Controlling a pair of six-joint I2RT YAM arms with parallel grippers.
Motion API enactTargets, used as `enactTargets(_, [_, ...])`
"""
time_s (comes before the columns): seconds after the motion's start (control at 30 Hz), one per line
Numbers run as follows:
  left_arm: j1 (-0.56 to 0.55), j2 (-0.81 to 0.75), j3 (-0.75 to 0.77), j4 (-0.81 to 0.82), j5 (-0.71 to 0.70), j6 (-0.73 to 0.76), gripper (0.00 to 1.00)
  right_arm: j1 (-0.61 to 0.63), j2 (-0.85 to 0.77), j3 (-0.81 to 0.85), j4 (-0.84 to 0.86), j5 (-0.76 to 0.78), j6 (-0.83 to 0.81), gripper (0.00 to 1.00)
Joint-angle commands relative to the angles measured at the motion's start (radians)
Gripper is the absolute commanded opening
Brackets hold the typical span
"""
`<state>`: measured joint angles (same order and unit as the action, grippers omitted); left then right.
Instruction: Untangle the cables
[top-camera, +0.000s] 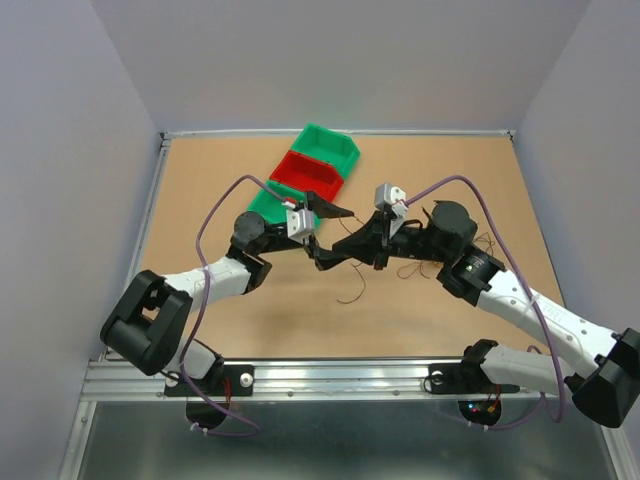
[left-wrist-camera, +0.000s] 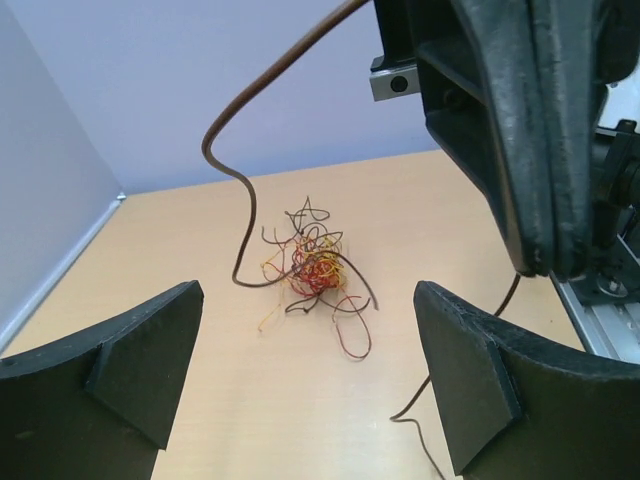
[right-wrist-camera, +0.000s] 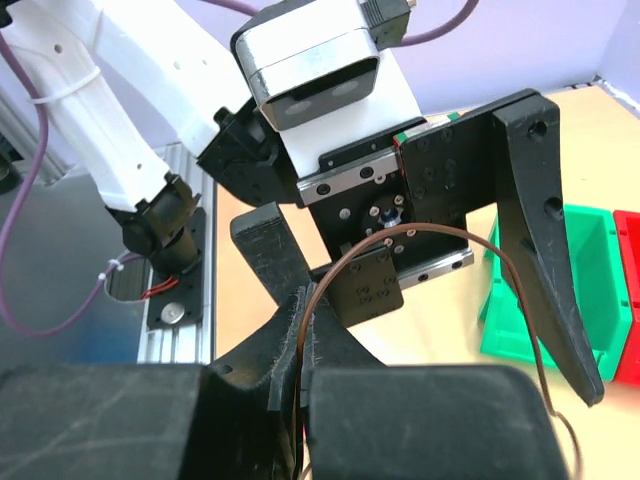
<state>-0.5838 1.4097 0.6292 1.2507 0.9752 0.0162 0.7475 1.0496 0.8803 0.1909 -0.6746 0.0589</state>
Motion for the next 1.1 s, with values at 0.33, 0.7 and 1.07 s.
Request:
enactTargets(0.33, [-0.04, -0.006, -0.022, 0.191, -0.015, -0.061, 0.99, 0.006, 0.02, -0.053, 0.229, 0.038, 0.03, 0.01])
enactTargets(0.7, [-0.042, -0.012, -0.017, 0.205, 0.103, -0.075, 0.99, 0.006, 0.024, -0.05, 0.222, 0.02, 0.07, 0.0])
enactTargets(1.07, [-0.044, -0.006, 0.024, 0.128, 0.168, -0.068, 0.23, 0.007, 0.063, -0.009, 0.142, -0.023, 0.093, 0.0])
